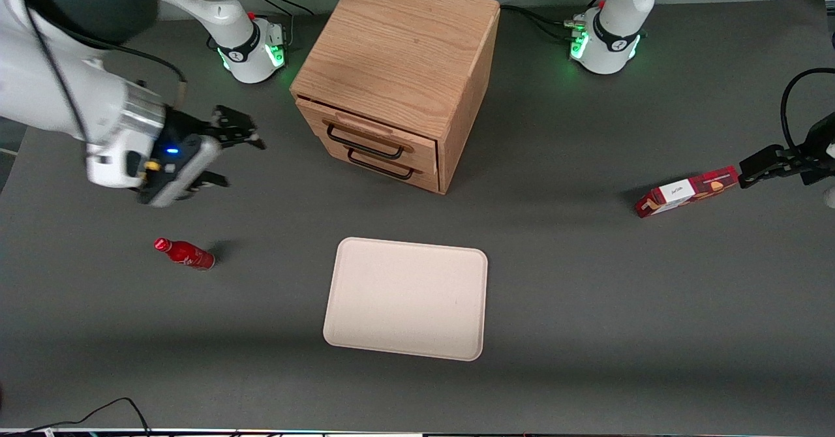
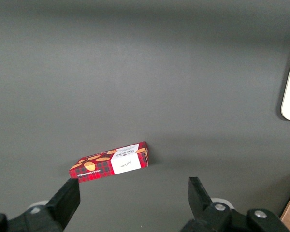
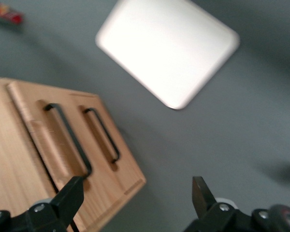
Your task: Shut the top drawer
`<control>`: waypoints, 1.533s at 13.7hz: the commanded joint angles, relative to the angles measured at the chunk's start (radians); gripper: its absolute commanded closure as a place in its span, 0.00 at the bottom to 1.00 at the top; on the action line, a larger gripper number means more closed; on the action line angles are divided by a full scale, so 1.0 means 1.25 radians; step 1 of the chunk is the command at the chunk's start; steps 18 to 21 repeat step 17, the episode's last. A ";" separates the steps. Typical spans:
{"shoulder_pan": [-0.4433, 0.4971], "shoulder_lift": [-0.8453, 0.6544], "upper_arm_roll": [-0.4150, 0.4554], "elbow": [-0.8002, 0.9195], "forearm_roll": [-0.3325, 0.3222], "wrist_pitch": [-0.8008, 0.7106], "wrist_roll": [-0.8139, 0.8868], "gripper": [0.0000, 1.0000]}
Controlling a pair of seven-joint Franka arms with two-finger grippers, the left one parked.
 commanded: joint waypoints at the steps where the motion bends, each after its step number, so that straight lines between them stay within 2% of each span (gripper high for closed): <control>1: -0.041 -0.058 0.002 -0.029 -0.093 -0.008 0.145 0.00; 2: -0.056 -0.065 0.002 -0.035 -0.139 -0.008 0.187 0.00; 3: -0.067 -0.075 0.002 -0.043 -0.164 -0.008 0.237 0.00; 5: -0.096 -0.117 0.000 -0.084 -0.165 -0.007 0.304 0.00; 8: -0.149 -0.138 -0.019 -0.112 -0.190 0.001 0.305 0.00; 11: -0.163 -0.129 -0.025 -0.106 -0.247 0.031 0.311 0.00; 21: -0.157 -0.095 -0.028 -0.089 -0.260 0.023 0.303 0.00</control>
